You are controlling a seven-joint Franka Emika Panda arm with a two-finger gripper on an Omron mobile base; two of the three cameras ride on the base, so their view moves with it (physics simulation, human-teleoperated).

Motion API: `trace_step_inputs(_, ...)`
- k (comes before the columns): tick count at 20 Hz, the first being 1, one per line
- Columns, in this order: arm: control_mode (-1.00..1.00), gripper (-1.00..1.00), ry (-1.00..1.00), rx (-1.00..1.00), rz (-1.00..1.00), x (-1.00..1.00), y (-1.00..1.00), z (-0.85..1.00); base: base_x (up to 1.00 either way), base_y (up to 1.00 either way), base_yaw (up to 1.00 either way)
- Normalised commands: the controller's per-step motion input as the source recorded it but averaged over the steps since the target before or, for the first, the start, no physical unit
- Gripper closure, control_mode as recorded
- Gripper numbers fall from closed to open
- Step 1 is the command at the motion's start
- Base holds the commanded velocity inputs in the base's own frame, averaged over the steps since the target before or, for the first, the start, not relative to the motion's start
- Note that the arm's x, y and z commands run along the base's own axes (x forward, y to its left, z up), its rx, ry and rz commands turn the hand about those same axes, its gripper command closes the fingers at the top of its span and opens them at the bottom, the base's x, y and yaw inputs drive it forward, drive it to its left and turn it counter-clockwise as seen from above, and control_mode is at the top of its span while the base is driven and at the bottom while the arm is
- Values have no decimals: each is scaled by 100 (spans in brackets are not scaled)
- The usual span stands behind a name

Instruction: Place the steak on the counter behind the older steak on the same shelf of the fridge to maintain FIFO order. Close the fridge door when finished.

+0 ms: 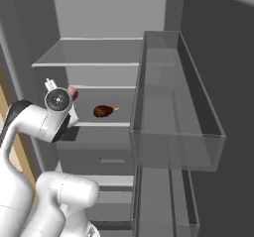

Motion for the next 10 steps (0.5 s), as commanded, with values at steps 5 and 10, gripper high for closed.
trace_step_inputs(5,-100,100,0,0,5,70,10,-12,0,0,0)
trace_step_inputs(10,-100,100,0,0,7,76,19,-28,0,0,0)
